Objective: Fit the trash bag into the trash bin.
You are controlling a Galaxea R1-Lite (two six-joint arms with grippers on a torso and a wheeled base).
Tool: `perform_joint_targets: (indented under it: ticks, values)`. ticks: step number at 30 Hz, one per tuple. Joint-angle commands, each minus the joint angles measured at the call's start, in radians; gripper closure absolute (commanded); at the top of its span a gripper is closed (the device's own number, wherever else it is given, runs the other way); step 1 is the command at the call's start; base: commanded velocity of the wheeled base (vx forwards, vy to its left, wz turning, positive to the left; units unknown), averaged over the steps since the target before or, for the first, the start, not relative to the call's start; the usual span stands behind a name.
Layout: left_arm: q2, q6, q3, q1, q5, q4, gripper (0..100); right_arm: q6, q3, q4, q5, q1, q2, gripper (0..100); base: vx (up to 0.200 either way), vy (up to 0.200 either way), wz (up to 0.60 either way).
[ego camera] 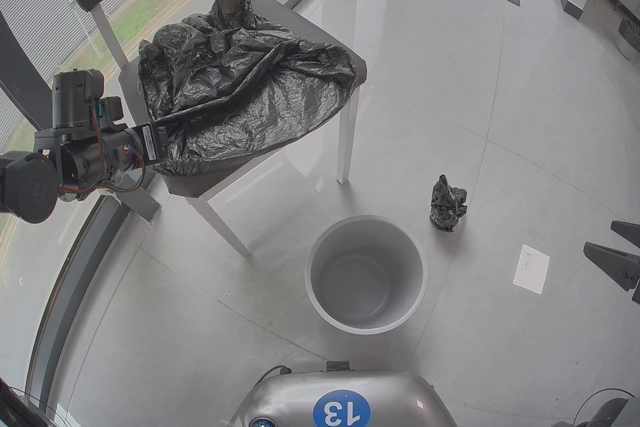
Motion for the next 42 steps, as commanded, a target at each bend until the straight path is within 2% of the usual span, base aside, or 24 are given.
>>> perform_joint_targets:
  ticks: [1, 17, 18, 41, 42]
  values:
    - [-0.008, -0.001, 0.051, -0.025, 0.002, 0.012, 100, 0.000, -0.002, 0.001, 0.000, 0.001, 0.000, 0, 0.000, 0.000, 0.00]
    - [-0.014, 0.001, 0.071, -0.023, 0.010, 0.002, 100, 0.000, -0.006, 0.001, 0.000, 0.001, 0.006, 0, 0.000, 0.000, 0.00]
    - [-0.014, 0.001, 0.069, -0.025, 0.010, 0.002, 0, 0.000, -0.006, 0.001, 0.000, 0.001, 0.006, 0, 0.000, 0.000, 0.00]
    - [0.021, -0.002, 0.086, -0.033, 0.007, -0.019, 0, -0.001, -0.009, 0.001, 0.000, 0.001, 0.006, 0, 0.000, 0.000, 0.00]
    - [0.021, -0.002, 0.086, -0.033, 0.007, -0.019, 100, -0.001, -0.012, 0.001, 0.000, 0.001, 0.006, 0, 0.000, 0.000, 0.00]
